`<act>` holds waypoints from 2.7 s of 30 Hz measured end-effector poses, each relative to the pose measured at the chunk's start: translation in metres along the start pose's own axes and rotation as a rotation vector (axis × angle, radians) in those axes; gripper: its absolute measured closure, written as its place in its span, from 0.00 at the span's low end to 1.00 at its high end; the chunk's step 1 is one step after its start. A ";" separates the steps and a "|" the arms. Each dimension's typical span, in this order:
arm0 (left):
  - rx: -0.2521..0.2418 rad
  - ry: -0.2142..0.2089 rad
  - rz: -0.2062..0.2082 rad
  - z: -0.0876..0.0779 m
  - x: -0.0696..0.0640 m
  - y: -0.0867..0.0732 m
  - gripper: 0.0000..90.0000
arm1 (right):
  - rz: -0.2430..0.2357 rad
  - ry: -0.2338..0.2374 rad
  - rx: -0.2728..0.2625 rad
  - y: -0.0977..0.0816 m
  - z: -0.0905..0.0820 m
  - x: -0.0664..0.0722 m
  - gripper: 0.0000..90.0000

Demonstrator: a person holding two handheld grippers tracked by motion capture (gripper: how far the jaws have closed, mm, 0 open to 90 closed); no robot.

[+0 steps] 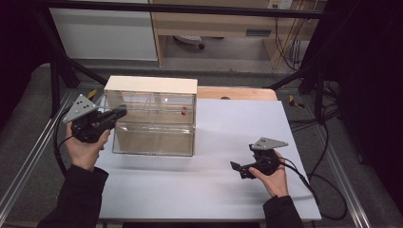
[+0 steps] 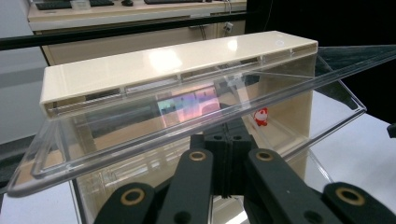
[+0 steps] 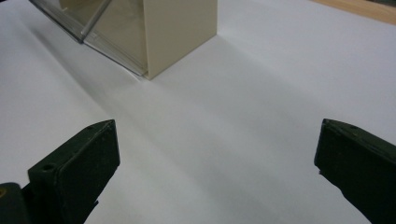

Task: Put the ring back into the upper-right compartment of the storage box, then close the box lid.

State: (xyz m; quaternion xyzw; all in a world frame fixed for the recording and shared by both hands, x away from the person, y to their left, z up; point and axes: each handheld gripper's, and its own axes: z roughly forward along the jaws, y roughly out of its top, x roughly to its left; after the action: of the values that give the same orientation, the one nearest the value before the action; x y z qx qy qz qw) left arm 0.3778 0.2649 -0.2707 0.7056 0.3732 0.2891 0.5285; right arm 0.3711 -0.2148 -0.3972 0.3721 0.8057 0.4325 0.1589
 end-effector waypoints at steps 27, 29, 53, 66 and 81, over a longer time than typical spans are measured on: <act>0.012 -0.008 0.006 0.001 -0.001 -0.002 1.00 | 0.053 -0.035 0.042 -0.063 -0.025 -0.029 0.01; 0.013 -0.010 0.004 0.001 -0.001 -0.002 1.00 | 0.059 -0.037 0.046 -0.064 -0.025 -0.029 0.01; 0.048 -0.019 -0.005 0.004 -0.003 -0.019 1.00 | 0.052 -0.050 0.065 -0.071 -0.026 -0.029 0.01; 0.072 -0.023 -0.006 0.004 -0.005 -0.028 1.00 | 0.047 -0.053 0.069 -0.071 -0.026 -0.030 0.01; 0.093 -0.038 -0.004 0.005 -0.006 -0.038 1.00 | 0.051 -0.056 0.071 -0.071 -0.025 -0.030 0.01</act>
State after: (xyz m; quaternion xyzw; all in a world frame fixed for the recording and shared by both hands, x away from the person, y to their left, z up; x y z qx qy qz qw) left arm 0.3700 0.2630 -0.3087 0.7340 0.3776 0.2568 0.5026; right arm 0.3440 -0.2759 -0.4425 0.4097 0.8062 0.3970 0.1568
